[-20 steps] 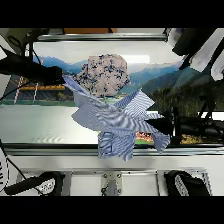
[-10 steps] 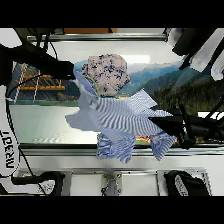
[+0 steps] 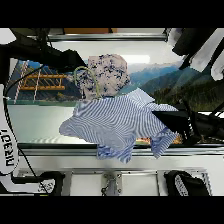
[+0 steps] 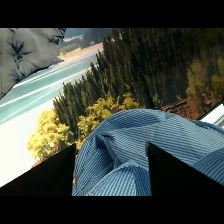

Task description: Fold the clothes and pants, and hang the long-sleeved shirts on hangers.

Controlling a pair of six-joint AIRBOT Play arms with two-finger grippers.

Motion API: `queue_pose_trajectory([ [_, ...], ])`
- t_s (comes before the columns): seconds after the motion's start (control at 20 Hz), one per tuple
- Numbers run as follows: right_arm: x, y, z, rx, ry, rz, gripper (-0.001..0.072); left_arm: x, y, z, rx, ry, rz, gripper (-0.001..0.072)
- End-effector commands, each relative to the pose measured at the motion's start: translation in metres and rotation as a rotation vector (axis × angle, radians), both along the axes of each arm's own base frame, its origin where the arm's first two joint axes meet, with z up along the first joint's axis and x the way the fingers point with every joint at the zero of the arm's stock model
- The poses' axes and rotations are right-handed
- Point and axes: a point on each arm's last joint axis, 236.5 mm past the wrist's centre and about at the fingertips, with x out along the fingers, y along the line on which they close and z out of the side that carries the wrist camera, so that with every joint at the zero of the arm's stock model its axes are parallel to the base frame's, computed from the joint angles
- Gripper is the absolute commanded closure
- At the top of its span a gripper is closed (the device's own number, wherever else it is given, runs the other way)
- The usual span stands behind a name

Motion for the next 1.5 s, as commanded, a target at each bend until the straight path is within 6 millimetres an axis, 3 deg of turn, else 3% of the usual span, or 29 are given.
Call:
queue_pose_trajectory([
  [0.0, 0.001, -0.001, 0.002, -0.007, -0.048, -0.015, 0.0702, 0.003, 0.011, 0.024, -0.065, -0.048, 0.039, 0.0430],
  [0.1, 0.003, -0.001, 0.001, -0.009, -0.051, -0.021, 0.0700, 0.004, 0.024, 0.043, -0.074, -0.108, 0.083, 0.0680],
  [0.15, 0.006, -0.002, 0.000, -0.011, -0.047, -0.035, 0.0698, 0.003, 0.038, 0.070, -0.088, -0.192, 0.135, 0.0695],
  [0.25, 0.012, -0.004, 0.003, -0.002, -0.046, -0.063, 0.0703, -0.008, 0.044, 0.087, -0.088, -0.233, 0.147, 0.0695],
  [0.45, 0.050, -0.028, 0.028, 0.036, -0.119, -0.278, 0.0707, -0.020, 0.043, 0.102, -0.089, -0.269, 0.144, 0.0695],
  [0.6, 0.068, -0.058, 0.053, 0.002, -0.205, -0.424, 0.0707, -0.026, 0.042, 0.103, -0.084, -0.267, 0.135, 0.0695],
  [0.9, 0.094, -0.163, 0.108, -0.168, -0.357, -0.878, 0.0707, -0.038, 0.014, 0.102, -0.088, -0.271, 0.054, 0.0695],
  [1.1, 0.094, -0.258, 0.143, -0.240, -0.403, -1.282, 0.0707, -0.047, -0.009, 0.104, -0.095, -0.287, -0.010, 0.0695],
  [1.25, 0.080, -0.320, 0.160, -0.302, -0.422, -1.563, 0.0707, -0.054, -0.021, 0.104, -0.090, -0.302, -0.058, 0.0696],
  [1.45, 0.039, -0.390, 0.194, -0.279, -0.473, -1.930, 0.0707, -0.055, -0.023, 0.104, -0.084, -0.314, -0.078, 0.0695],
])
